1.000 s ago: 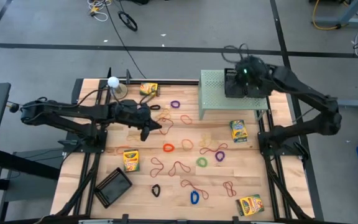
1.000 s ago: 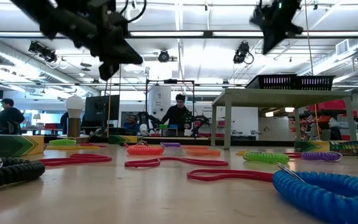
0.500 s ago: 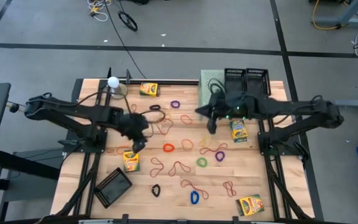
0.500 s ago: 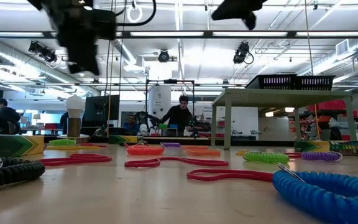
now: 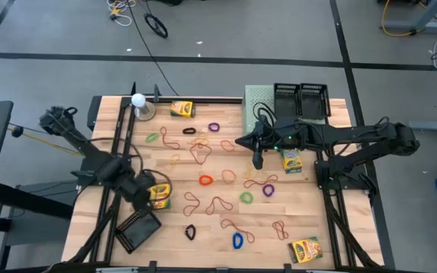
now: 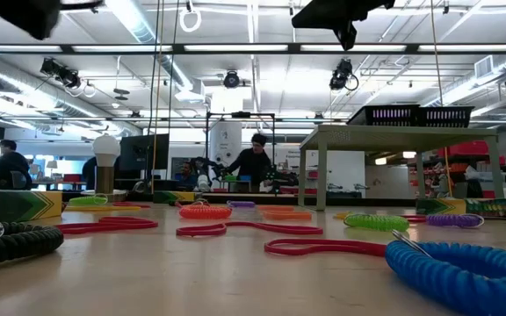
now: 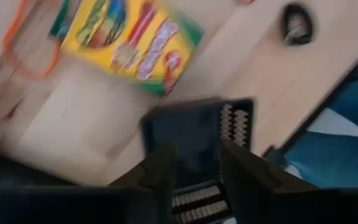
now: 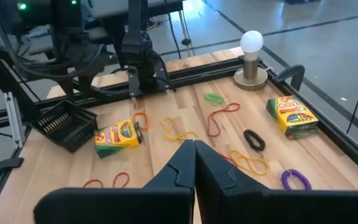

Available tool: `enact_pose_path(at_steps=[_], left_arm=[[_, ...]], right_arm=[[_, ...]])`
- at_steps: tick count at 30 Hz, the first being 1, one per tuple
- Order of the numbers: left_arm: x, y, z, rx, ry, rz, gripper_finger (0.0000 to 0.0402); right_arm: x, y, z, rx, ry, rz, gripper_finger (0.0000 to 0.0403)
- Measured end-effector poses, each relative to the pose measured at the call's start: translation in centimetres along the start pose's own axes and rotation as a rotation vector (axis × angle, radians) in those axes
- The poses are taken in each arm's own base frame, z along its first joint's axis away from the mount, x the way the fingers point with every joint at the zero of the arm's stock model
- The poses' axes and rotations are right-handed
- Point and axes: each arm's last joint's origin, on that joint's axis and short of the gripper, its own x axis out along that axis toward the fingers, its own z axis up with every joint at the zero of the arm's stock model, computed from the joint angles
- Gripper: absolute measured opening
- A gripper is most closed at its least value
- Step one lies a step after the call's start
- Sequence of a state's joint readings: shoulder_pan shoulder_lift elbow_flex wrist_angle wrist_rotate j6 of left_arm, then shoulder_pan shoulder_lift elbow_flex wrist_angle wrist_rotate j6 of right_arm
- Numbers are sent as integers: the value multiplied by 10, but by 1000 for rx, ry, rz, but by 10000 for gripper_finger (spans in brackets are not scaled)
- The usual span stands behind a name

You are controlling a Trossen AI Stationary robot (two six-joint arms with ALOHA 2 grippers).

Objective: Pick & Place Office Desk Supplies
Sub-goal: Put the black basket on the shelf on the shelf

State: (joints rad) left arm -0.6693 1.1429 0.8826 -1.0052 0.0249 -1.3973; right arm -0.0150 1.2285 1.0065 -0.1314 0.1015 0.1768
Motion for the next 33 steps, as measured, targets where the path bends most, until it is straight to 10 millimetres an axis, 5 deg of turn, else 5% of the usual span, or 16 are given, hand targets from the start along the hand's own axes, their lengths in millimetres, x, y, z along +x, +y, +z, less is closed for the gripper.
enact_pose_path(at_steps=[4, 13, 21, 27, 33], left_arm=[[6, 6, -13, -58, -22, 63, 166], [58, 26, -25, -101, 37, 3, 205], [76, 42, -27, -115, 82, 84, 130], [67, 34, -27, -91, 108, 18, 21], [5, 8, -18, -147, -27, -261, 18]], right_arm=[[0, 0, 0, 0, -1, 0, 3], [0, 0, 1, -6, -8, 1, 2], [0, 0, 1, -1, -11, -14, 2], [0, -1, 1, 2, -13, -27, 2], [-9, -1, 5, 20, -32, -24, 2]])
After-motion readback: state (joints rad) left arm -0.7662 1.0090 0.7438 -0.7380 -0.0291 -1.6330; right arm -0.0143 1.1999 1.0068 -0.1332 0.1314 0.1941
